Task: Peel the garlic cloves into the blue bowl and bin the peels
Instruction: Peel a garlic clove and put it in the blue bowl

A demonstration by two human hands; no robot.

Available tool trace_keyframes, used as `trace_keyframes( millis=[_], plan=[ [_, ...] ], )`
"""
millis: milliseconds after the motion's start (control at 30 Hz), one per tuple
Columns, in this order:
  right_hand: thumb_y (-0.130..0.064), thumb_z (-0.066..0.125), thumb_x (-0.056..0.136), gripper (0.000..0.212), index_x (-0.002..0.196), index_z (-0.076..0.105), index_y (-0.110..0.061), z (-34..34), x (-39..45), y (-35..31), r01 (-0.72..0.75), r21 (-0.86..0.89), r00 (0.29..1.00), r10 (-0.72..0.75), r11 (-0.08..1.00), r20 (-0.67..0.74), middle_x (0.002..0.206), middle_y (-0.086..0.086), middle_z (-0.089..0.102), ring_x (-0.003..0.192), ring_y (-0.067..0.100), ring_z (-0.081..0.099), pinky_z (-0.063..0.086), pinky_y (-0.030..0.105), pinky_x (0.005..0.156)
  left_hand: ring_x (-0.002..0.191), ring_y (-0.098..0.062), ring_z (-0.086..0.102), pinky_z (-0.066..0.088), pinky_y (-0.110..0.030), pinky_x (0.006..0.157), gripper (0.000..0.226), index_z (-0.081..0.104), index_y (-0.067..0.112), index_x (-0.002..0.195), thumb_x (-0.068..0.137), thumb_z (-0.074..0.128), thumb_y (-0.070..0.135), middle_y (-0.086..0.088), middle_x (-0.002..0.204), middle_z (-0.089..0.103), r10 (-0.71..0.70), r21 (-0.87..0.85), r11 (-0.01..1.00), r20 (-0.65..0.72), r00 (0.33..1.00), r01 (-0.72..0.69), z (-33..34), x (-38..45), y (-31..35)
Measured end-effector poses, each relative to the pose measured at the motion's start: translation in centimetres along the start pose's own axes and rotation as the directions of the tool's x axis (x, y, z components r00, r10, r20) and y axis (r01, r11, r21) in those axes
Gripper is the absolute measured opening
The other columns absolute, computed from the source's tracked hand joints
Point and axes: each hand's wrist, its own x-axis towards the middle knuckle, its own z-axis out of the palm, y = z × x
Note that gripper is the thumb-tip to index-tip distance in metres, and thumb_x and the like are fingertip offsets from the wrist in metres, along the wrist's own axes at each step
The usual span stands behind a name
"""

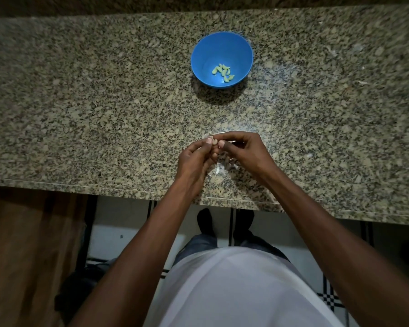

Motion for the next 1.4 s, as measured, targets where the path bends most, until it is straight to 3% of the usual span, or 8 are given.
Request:
trace_keyframes(
  millis=[167, 367, 567, 667, 867, 967, 1167, 1400],
  plan=[
    [-0.013, 0.074, 0.096, 0.014, 0.109, 0.079, -0.009, -0.2, 0.5, 0.2, 0.036, -0.025, 0.999, -0.036, 0.999, 0.012, 0.103, 0.001, 0.080, 0.087, 0.008, 0.075, 0.051, 0.015, 0.065, 0.072, -0.011, 0.065, 0.058, -0.022, 0.073, 0.025, 0.067, -0.004, 0.118, 0.099, 0.066, 0.012, -0.004, 0.082, 0.072, 0.026, 0.086, 0.996, -0.006, 1.000, -0.025, 0.5, -0.3, -0.1],
    [-0.016, 0.075, 0.097, 0.017, 0.109, 0.075, -0.004, -0.2, 0.7, 0.3, 0.048, 0.000, 0.997, -0.048, 0.999, 0.065, 0.109, 0.006, 0.079, 0.094, 0.019, 0.077, 0.054, 0.019, 0.069, 0.070, -0.007, 0.063, 0.056, -0.024, 0.071, 0.019, 0.073, 0.007, 0.106, 0.102, 0.064, 0.023, 0.001, 0.080, 0.071, 0.198, 0.329, 0.926, -0.008, 0.980, -0.184, 1.1, -1.0, -0.1],
    [-0.013, 0.074, 0.097, 0.017, 0.108, 0.073, 0.000, -0.6, 0.7, 0.3, 0.006, 0.088, 0.999, -0.009, 0.996, 0.032, 0.099, 0.015, 0.078, 0.089, 0.022, 0.079, 0.059, 0.025, 0.071, 0.094, -0.010, 0.075, 0.062, -0.028, 0.081, 0.019, 0.072, 0.009, 0.112, 0.098, 0.071, 0.021, -0.002, 0.104, 0.076, 0.424, 0.482, 0.790, 0.015, 0.905, -0.379, 0.7, -1.4, 0.1],
    [-0.013, 0.079, 0.093, 0.017, 0.106, 0.077, -0.002, -0.7, 1.0, 0.3, 0.019, 0.071, 1.000, -0.020, 0.997, 0.017, 0.095, 0.011, 0.080, 0.085, 0.022, 0.079, 0.061, 0.028, 0.074, 0.098, -0.014, 0.076, 0.061, -0.025, 0.080, 0.018, 0.075, 0.007, 0.109, 0.093, 0.077, 0.016, -0.004, 0.106, 0.078, 0.432, 0.449, 0.781, 0.113, 0.895, -0.434, 0.4, -1.4, 0.1],
    [-0.012, 0.082, 0.090, 0.019, 0.107, 0.080, -0.005, 0.0, 1.5, 0.0, 0.014, 0.026, 1.000, -0.014, 1.000, 0.009, 0.095, 0.003, 0.082, 0.090, 0.019, 0.080, 0.063, 0.027, 0.078, 0.094, -0.016, 0.078, 0.063, -0.028, 0.080, 0.018, 0.077, 0.008, 0.108, 0.091, 0.079, 0.013, -0.002, 0.098, 0.080, 0.386, 0.457, 0.798, 0.116, 0.915, -0.394, -0.5, 0.1, 1.1],
    [-0.017, 0.084, 0.088, 0.018, 0.104, 0.082, -0.009, 0.5, 1.5, 0.1, 0.028, -0.047, 0.998, -0.031, 0.998, -0.053, 0.094, 0.001, 0.082, 0.090, 0.017, 0.079, 0.065, 0.033, 0.083, 0.092, -0.016, 0.078, 0.063, -0.030, 0.082, 0.018, 0.078, 0.010, 0.105, 0.089, 0.081, 0.017, -0.001, 0.096, 0.080, 0.343, 0.483, 0.796, 0.137, 0.929, -0.365, -0.9, 0.7, 1.8],
    [-0.014, 0.082, 0.088, 0.013, 0.102, 0.083, -0.015, 1.9, 0.6, 0.6, 0.023, -0.185, 0.980, -0.059, 0.982, -0.190, 0.091, -0.007, 0.081, 0.086, 0.004, 0.077, 0.064, 0.024, 0.080, 0.089, -0.019, 0.078, 0.064, -0.042, 0.087, 0.018, 0.080, 0.008, 0.100, 0.085, 0.083, 0.017, -0.005, 0.092, 0.080, 0.310, 0.590, 0.728, 0.169, 0.935, -0.348, -1.1, 1.6, 2.4],
    [-0.019, 0.082, 0.089, 0.017, 0.104, 0.083, -0.012, 3.6, -0.3, 0.9, 0.018, -0.219, 0.953, -0.083, 0.975, -0.292, 0.093, -0.002, 0.081, 0.086, 0.006, 0.078, 0.065, 0.029, 0.080, 0.080, -0.014, 0.078, 0.065, -0.036, 0.078, 0.018, 0.081, 0.005, 0.100, 0.084, 0.084, 0.010, -0.003, 0.086, 0.080, 0.336, 0.591, 0.712, 0.187, 0.923, -0.378, -1.7, 1.5, 2.2]
  ],
)
